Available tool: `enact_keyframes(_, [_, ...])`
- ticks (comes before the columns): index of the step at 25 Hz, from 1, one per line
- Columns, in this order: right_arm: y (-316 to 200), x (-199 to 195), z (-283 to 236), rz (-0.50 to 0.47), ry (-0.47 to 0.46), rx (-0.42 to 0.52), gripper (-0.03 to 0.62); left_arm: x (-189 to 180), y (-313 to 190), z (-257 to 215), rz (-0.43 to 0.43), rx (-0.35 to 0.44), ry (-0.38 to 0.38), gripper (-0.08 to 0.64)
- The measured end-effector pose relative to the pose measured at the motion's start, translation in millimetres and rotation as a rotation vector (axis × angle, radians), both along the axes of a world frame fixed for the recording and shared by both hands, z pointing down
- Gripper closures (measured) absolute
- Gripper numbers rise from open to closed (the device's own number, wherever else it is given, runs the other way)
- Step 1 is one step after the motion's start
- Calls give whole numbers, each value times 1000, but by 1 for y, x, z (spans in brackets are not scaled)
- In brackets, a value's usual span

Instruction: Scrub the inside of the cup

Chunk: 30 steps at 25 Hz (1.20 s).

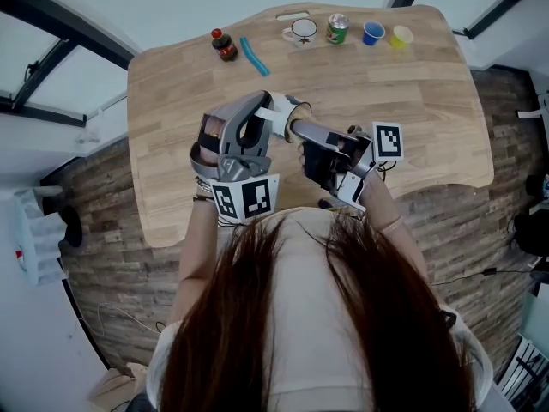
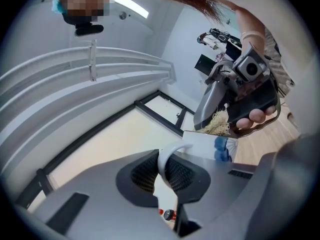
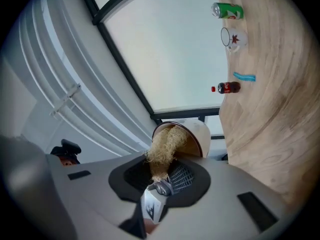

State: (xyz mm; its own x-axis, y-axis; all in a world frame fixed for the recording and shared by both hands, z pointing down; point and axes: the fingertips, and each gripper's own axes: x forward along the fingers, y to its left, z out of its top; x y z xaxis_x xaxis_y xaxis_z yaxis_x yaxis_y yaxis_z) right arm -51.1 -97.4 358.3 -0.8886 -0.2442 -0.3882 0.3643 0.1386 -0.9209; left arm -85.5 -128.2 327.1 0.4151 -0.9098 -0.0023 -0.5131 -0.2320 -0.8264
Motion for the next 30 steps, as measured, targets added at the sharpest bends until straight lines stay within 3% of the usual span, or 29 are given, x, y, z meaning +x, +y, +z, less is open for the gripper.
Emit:
enact_keyframes(4, [-4,0,0,13,-7,-26,512,-1,-2,1,1,-7,-4,535])
enact_keyframes(9, [-2,-2,5,15,186,138,512,0,-1,13,22,-61,-31,534])
enact_keyframes(15, [2,-1,1,15,296,305,512,4,1,18,52,-95,-41,534])
enact_keyframes(25, [22,-6,11,-97,679,806,514,5,2,23,75,-141,-50,534])
enact_keyframes(30, [33,-9,12,-154,756,999,514,5,-1,21,75,-153,-41,535])
